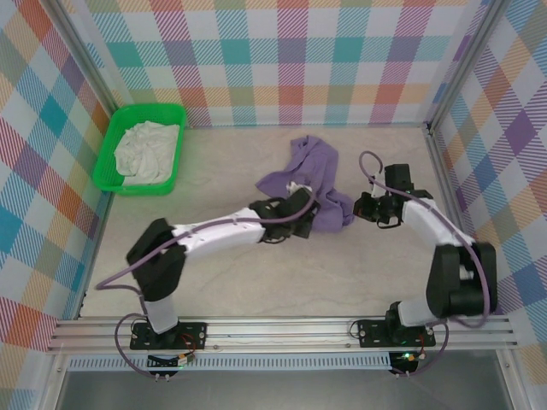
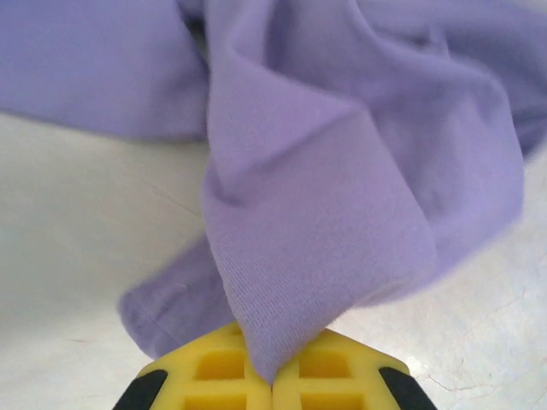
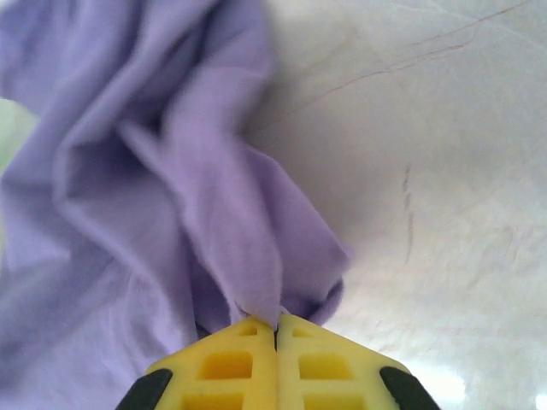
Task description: Fold and stack the t-shirts
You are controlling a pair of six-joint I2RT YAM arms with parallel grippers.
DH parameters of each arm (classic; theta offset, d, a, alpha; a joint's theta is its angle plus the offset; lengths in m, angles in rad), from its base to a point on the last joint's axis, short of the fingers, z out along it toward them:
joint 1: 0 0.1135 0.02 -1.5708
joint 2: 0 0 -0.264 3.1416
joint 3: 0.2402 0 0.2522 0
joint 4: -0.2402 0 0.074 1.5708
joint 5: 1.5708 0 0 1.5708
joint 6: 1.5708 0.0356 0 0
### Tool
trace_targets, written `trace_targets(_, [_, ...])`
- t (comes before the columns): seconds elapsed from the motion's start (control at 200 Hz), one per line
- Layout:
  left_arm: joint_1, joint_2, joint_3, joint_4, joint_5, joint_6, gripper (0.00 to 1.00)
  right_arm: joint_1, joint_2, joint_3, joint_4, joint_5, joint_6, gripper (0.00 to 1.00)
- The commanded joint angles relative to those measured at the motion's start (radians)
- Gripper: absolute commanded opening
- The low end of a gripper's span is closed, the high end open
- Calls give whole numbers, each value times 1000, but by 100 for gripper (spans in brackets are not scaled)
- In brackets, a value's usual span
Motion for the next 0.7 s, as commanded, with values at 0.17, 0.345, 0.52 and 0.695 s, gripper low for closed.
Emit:
trace_targets(0.17, [152,-140,153,-207,-98,183,0,216,-300,-131,-85,-110,276,0])
trace_targets(0.345, [224,-130,224,-283,-155,245,0,489,-354,-186,-27,-32,454,0])
trace_targets(0.52, [300,-102,228,-314,-221,263,0,701,-261,-141,28,30,530,0])
trace_targets(0.695, [377,-63,224,-300,-290,265,0,823,-62,3,47,47,492,0])
